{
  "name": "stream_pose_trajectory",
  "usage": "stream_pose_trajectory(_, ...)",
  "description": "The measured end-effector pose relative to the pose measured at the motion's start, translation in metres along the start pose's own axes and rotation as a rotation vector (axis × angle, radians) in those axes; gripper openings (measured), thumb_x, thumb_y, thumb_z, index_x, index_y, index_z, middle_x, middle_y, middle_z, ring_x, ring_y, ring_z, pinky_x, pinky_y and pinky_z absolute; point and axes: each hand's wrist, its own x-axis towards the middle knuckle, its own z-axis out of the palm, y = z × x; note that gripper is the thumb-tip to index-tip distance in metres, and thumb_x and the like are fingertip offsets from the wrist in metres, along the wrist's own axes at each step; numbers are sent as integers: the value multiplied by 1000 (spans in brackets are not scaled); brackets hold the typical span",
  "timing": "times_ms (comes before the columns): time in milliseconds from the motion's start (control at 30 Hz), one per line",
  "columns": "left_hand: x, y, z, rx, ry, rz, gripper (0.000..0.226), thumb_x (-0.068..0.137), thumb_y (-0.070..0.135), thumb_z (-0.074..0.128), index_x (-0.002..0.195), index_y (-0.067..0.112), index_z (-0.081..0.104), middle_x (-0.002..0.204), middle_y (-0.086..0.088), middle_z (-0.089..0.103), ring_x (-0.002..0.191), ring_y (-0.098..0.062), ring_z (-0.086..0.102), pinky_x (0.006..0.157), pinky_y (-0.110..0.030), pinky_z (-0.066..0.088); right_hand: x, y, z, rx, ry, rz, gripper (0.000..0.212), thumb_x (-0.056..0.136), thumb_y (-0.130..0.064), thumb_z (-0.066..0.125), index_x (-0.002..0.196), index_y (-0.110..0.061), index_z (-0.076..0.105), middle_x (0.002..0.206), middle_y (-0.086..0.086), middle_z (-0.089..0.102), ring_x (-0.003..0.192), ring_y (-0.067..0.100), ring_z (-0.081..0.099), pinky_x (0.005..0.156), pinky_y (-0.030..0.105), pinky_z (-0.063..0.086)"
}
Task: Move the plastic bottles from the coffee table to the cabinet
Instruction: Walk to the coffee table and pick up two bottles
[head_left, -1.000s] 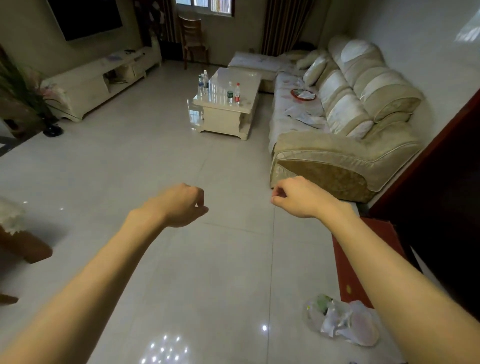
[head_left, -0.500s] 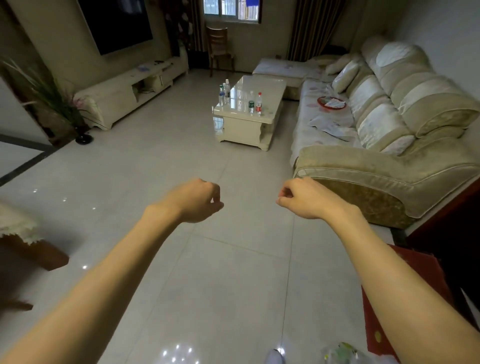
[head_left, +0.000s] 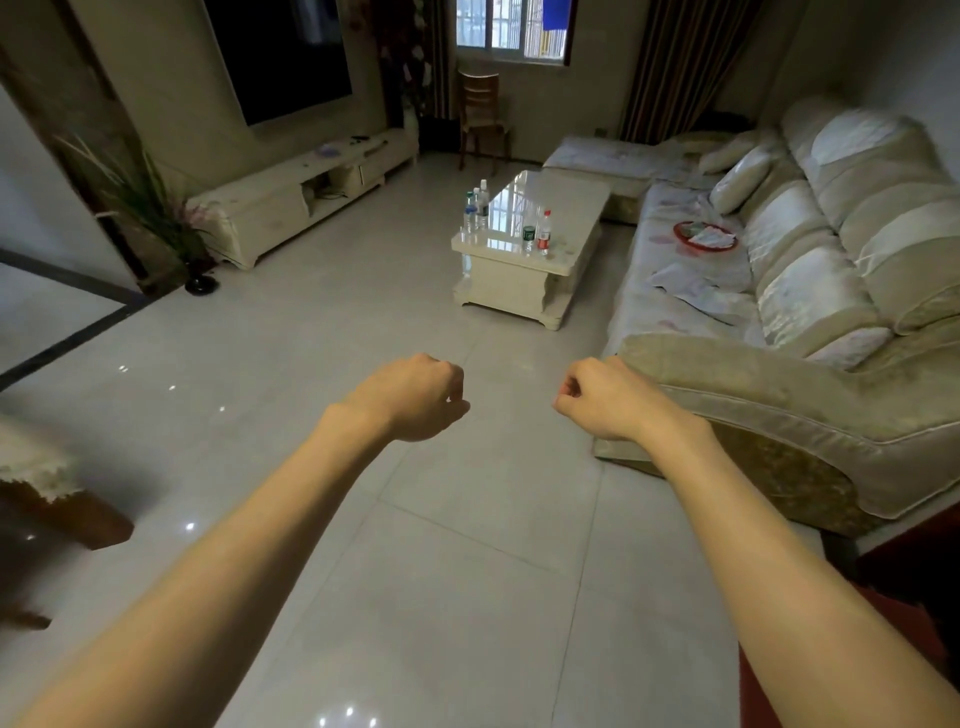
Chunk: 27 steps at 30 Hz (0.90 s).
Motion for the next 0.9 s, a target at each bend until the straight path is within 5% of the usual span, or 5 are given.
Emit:
stream_pose_trajectory(433, 129, -82, 1, -23, -33, 21, 28, 93, 38, 49, 105, 16, 63, 106, -8, 66, 95, -28, 60, 76, -35, 49, 152, -15, 1, -48, -55, 37, 24, 82, -26, 50, 82, -9, 67, 84, 11, 67, 82, 33, 63, 72, 40, 55)
stream_pose_trajectory(600, 190, -138, -11, -18, -52, 41, 30, 92, 41, 50, 104, 18, 63, 107, -8, 67, 95, -29, 61, 75, -34, 48, 219, -27, -9, -41, -11, 74, 21, 84, -27, 49, 66, -17, 53, 76, 5, 57, 76, 31, 57, 63, 35, 47)
stream_pose_trajectory(900, 279, -182, -29, -18, -82, 89, 28, 91, 42, 51, 104, 20, 63, 110, -8, 66, 98, -30, 60, 82, -37, 50, 297, -30, -24, -29, 16, 131, 16, 85, -27, 49, 76, -18, 58, 87, 9, 61, 84, 32, 59, 71, 38, 50)
